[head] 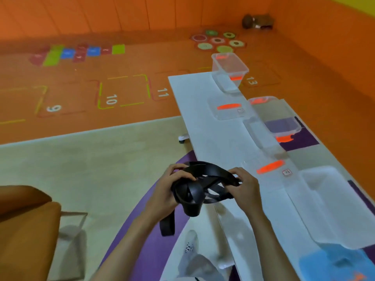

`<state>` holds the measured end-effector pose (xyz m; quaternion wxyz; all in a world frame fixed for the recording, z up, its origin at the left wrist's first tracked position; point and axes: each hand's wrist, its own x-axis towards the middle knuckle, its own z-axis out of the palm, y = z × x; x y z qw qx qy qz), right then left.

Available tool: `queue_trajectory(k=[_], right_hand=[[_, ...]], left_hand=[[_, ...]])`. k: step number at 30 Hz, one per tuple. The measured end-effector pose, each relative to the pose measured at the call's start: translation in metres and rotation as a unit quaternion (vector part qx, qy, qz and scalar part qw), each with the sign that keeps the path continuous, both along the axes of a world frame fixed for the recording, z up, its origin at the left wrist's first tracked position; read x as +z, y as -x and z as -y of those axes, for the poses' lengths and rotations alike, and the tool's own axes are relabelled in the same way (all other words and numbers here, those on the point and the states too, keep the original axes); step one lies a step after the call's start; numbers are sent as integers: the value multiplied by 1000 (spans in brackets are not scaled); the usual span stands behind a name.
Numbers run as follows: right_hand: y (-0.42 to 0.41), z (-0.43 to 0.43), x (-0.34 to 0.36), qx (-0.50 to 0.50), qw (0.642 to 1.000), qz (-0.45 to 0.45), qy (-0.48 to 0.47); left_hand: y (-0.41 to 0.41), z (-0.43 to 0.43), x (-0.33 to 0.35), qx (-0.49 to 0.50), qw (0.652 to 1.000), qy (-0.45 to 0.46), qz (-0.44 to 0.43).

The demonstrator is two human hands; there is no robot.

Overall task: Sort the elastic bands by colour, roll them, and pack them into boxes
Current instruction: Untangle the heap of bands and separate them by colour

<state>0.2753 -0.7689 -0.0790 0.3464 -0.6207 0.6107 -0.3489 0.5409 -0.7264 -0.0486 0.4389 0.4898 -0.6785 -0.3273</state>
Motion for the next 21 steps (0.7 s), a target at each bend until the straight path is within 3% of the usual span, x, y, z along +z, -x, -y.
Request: queue_trajectory(k=[6,11,21], right_hand=[[-58,127,23,43,999,-16,11],[-107,227,35,44,999,-9,20],[-185,389,35,-76,997,-23,6]], left_hand=[[-53,103,16,52,998,31,31],[-97,193,10,71,997,27,1],[-175,403,5,-18,999,19,-22]])
